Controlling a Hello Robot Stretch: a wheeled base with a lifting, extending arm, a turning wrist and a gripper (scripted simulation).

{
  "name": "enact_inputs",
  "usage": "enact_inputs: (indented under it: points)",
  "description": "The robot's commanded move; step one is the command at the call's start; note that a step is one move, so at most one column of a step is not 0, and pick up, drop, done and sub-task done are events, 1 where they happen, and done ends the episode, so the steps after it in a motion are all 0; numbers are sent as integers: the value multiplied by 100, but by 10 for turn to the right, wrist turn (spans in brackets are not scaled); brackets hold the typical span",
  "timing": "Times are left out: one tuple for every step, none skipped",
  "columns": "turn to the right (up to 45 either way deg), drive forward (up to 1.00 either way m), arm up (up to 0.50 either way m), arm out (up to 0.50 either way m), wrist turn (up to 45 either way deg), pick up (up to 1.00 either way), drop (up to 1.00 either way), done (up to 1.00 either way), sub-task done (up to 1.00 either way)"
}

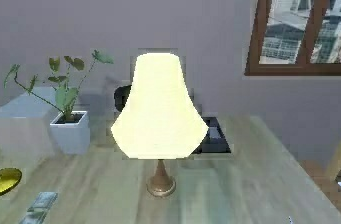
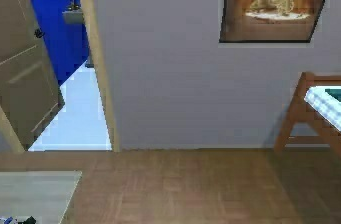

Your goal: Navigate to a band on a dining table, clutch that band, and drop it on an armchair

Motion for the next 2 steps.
enact_inputs:
  points:
    - [450,0,0,0,0,0,0,0,0]
    - [270,0,0,0,0,0,0,0,0]
